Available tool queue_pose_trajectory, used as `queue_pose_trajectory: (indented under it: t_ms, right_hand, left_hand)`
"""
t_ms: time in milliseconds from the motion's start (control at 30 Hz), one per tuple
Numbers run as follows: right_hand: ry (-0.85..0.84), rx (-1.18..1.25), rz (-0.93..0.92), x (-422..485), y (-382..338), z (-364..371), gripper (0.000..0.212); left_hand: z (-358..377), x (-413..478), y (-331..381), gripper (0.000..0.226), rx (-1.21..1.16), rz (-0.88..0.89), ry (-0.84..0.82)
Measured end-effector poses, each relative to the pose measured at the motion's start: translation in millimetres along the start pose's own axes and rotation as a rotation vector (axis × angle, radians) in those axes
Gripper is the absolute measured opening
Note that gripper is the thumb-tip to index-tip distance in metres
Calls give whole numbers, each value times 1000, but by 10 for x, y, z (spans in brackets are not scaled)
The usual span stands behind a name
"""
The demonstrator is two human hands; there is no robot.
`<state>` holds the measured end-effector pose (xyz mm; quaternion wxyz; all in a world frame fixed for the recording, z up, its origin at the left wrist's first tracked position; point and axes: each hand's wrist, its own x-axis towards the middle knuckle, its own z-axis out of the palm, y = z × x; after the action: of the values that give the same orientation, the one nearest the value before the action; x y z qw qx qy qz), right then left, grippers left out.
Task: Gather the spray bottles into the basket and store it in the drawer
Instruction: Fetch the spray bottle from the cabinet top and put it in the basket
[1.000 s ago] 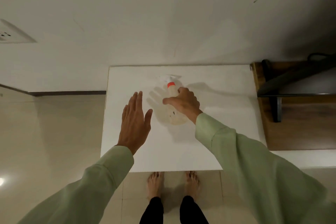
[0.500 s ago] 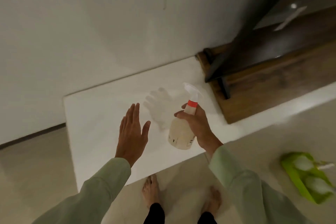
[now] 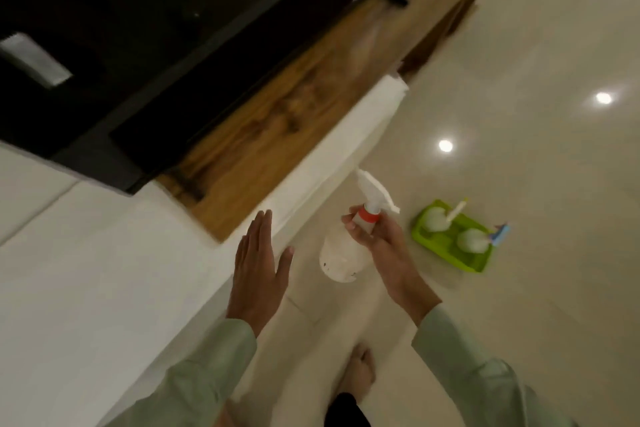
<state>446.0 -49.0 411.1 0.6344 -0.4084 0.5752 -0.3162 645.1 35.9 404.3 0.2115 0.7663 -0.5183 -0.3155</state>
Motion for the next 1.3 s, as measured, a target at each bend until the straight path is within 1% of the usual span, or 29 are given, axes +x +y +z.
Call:
queue_pose_trajectory:
  t_ms: [100, 167, 333, 433, 533, 600, 700, 833, 1000, 1167, 1300]
  right_hand:
    - [257, 1, -23, 93, 49, -804, 22]
    - [385, 26, -30, 158, 100, -1277, 22]
    - [517, 65, 36, 354, 339, -2192, 23]
    - [615, 31, 61, 459, 518, -2530, 19]
    - [720, -8, 123, 623, 765, -2740, 20]
    - [795, -45, 127, 835, 969, -2872, 19]
    - [819, -104, 167, 1217, 1352, -3006, 18]
    - [856, -187, 175, 1692, 1904, -3157, 30]
    - [863, -254, 211, 2068, 2515, -3333, 32]
    - [856, -321, 211, 2301, 2963, -3379, 26]
    - [845, -325, 209, 2371, 3164, -3390, 23]
  left_hand:
    - [514, 242, 628, 67, 31, 69, -81]
    - [840, 407, 998, 68, 52, 114, -134]
    - [1500, 771, 1668, 69, 110, 210, -240]
    - [1863, 982, 1906, 69, 149, 272, -294]
    - [2246, 1234, 2052, 69, 181, 286, -354]
    - [2524, 1472, 2119, 69, 177, 299, -399]
    - [2954, 1807, 2075, 68, 224, 320, -448]
    - [3524, 2155, 1905, 68, 273, 355, -533]
    - [4069, 2423, 1716, 68, 316, 371, -573]
    - [4527, 2516, 1519, 69, 347, 367, -587]
    - [4724, 2483, 1426, 69, 358, 358, -589]
